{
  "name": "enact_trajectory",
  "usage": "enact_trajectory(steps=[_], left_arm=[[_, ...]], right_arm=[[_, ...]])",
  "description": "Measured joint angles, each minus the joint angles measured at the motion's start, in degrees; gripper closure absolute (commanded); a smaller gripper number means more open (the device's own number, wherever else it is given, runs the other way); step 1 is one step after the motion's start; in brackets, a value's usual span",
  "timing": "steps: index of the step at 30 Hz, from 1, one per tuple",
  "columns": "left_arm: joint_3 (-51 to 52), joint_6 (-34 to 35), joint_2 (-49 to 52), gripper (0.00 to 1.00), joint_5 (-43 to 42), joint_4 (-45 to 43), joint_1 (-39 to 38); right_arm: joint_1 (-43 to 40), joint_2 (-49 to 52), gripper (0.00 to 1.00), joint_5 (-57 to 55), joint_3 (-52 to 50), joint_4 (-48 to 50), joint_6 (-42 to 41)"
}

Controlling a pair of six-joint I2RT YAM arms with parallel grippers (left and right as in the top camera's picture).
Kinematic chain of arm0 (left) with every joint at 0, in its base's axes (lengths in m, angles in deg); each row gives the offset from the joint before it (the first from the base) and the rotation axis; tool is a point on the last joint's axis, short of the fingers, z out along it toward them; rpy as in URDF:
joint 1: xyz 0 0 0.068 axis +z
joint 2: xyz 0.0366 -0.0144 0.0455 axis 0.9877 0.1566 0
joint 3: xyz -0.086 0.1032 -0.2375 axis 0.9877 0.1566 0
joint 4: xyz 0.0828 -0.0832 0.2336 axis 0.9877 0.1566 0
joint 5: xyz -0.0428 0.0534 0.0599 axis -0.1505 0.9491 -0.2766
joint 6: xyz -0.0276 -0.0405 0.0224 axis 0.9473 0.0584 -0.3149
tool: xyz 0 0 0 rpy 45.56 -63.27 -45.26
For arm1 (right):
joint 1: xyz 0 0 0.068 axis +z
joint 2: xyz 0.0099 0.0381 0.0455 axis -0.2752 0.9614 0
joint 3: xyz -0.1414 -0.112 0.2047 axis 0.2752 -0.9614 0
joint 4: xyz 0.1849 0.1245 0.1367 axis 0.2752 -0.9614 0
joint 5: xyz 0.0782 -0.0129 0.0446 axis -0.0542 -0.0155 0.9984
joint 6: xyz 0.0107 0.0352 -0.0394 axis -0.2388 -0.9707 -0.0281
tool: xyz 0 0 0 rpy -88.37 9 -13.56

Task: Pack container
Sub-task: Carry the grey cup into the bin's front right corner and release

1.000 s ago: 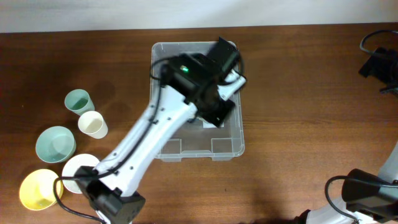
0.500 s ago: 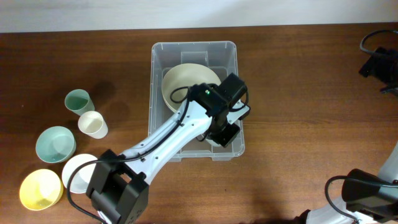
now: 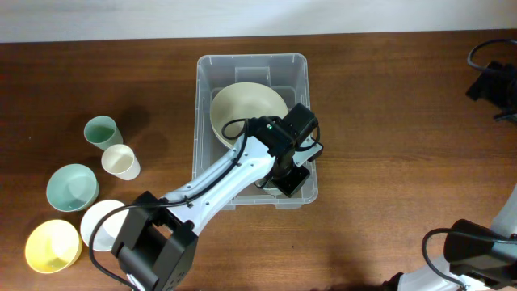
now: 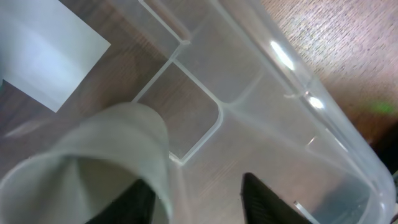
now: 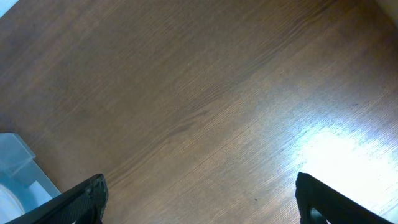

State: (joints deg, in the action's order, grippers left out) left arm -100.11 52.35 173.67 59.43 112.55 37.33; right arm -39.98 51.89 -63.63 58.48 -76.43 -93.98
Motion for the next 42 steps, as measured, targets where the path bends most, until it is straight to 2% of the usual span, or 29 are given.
enact_trajectory(steps=[5,10,12,13,14,16,20,25,31,37,42], left_arm=[[-2.58,-0.13,0.00,0.37,0.83,2.08,0.11],[-13.68,-0.13,-0.17,0.37,6.21,7.45,1.44],[-17.97,-0.09,-0.94,0.51,9.11,9.40,2.97],[-19.98,0.00,-1.77,0.62,10.71,10.27,4.31],[-21.03,-0.24,-2.62,0.78,11.82,10.64,5.46],[-22.47,0.07,-4.46,0.93,13.62,11.61,8.87],[-22.23,1.49,-5.40,0.99,14.99,13.20,16.24],[-16.02,2.38,-2.21,0.99,13.14,13.00,22.03],[-7.89,2.54,5.31,0.99,9.86,11.30,20.57],[-6.29,2.54,6.21,0.99,8.39,10.93,19.56],[-6.27,2.54,7.54,0.99,8.17,6.80,19.39]], right_arm=[[0.00,0.00,0.08,0.00,0.00,0.00,-0.04],[0.00,0.00,0.08,0.07,0.00,-0.02,-0.02],[0.00,0.00,0.08,0.11,0.00,0.00,-0.02],[0.00,0.00,0.08,0.11,0.00,-0.02,-0.04],[0.00,0.00,0.08,0.13,0.00,0.00,-0.04],[0.00,0.00,0.07,0.13,0.00,-0.02,-0.07],[0.00,0.00,0.08,0.13,0.00,0.00,-0.02],[0.00,0.00,0.07,0.13,0.00,0.04,-0.02],[0.00,0.00,0.08,0.13,0.00,0.04,-0.02],[0.00,0.00,0.08,0.13,0.00,0.07,-0.04],[0.00,0.00,0.08,0.13,0.00,0.07,-0.07]])
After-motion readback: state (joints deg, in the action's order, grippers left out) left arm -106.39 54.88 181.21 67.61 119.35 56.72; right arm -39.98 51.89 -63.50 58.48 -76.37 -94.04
